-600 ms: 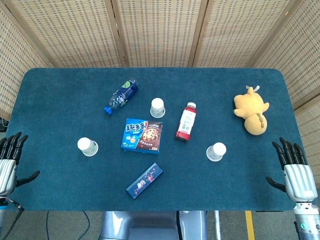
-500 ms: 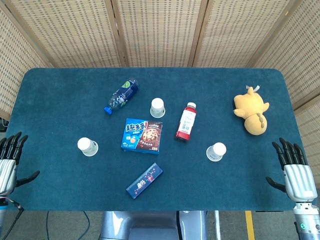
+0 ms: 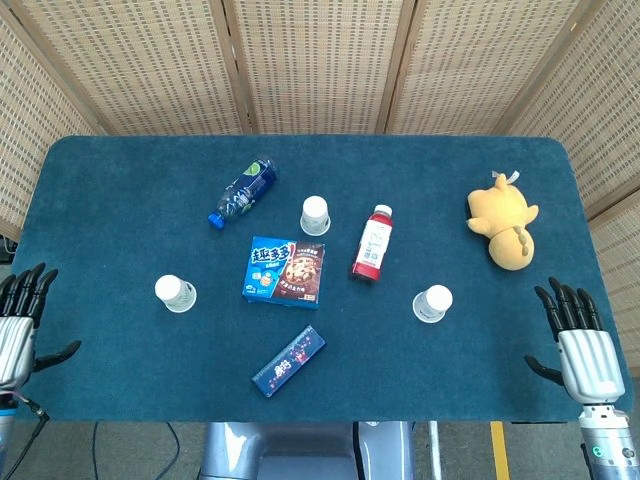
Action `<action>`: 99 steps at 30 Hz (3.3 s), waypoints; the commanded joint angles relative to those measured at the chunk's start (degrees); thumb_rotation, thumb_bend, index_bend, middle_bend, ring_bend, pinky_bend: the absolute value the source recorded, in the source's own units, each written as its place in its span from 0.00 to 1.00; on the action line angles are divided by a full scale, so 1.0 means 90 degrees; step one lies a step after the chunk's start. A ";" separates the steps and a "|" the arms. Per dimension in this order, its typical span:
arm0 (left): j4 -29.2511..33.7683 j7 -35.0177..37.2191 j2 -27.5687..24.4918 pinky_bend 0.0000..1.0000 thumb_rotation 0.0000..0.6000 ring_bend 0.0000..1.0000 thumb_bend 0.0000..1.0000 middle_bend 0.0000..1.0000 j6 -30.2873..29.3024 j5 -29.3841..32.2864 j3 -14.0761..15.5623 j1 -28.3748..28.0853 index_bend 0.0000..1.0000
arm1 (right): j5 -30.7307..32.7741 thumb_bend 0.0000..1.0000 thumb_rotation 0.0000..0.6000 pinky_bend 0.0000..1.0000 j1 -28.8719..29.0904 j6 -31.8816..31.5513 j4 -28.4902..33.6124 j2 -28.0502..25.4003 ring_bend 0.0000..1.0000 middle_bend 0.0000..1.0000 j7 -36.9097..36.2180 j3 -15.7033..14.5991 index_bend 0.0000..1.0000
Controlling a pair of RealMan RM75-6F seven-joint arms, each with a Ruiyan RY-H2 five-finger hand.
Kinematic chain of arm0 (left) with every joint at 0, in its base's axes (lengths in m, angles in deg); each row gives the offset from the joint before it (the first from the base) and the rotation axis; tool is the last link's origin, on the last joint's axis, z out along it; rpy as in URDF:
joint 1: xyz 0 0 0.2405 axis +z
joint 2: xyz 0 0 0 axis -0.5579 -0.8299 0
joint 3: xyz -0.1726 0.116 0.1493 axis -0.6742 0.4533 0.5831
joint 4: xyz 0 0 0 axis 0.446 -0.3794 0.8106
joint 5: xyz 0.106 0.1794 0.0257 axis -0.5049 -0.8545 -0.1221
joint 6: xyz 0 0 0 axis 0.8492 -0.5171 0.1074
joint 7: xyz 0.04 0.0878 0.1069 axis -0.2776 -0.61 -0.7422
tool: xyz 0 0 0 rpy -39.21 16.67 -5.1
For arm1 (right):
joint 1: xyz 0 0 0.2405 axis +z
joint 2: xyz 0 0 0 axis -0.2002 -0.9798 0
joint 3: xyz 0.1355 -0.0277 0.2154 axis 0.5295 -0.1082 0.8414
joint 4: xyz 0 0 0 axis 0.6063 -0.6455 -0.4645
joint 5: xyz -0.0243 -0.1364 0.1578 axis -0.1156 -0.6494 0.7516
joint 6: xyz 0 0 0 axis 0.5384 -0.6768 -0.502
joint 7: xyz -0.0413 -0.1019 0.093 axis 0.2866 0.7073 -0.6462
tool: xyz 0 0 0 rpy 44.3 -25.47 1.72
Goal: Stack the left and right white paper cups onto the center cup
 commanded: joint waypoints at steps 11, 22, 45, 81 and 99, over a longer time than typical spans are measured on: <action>0.0100 -0.0037 -0.0040 0.00 1.00 0.00 0.09 0.00 0.0165 0.0004 0.0033 -0.0076 0.00 | -0.0058 0.09 1.00 0.05 0.0004 -0.0023 -0.0012 0.0003 0.00 0.00 -0.0057 -0.0011 0.00; 0.0597 -0.0244 -0.0503 0.00 1.00 0.00 0.11 0.00 0.1162 0.0359 -0.0325 -0.0770 0.24 | -0.0109 0.09 1.00 0.05 0.0028 -0.0009 0.0014 0.0017 0.00 0.00 -0.0123 -0.0023 0.00; 0.0205 -0.1984 0.0104 0.00 1.00 0.00 0.12 0.00 0.4091 0.2877 -0.0675 -0.2960 0.27 | 0.0063 0.09 1.00 0.04 0.0071 0.0139 -0.0075 -0.0021 0.00 0.00 -0.0467 0.0023 0.00; -0.0147 -0.2325 0.0870 0.00 1.00 0.00 0.19 0.00 0.3695 0.3144 -0.0329 -0.3430 0.50 | 0.0298 0.09 1.00 0.04 0.0062 0.0157 -0.0165 -0.0132 0.00 0.00 -0.0931 0.0167 0.00; 0.0323 -0.2403 0.0585 0.00 1.00 0.00 0.19 0.00 0.3582 0.3202 -0.1478 -0.4421 0.50 | 0.0653 0.09 1.00 0.04 0.0186 0.0600 -0.0459 0.0001 0.00 0.00 -0.1027 0.0208 0.00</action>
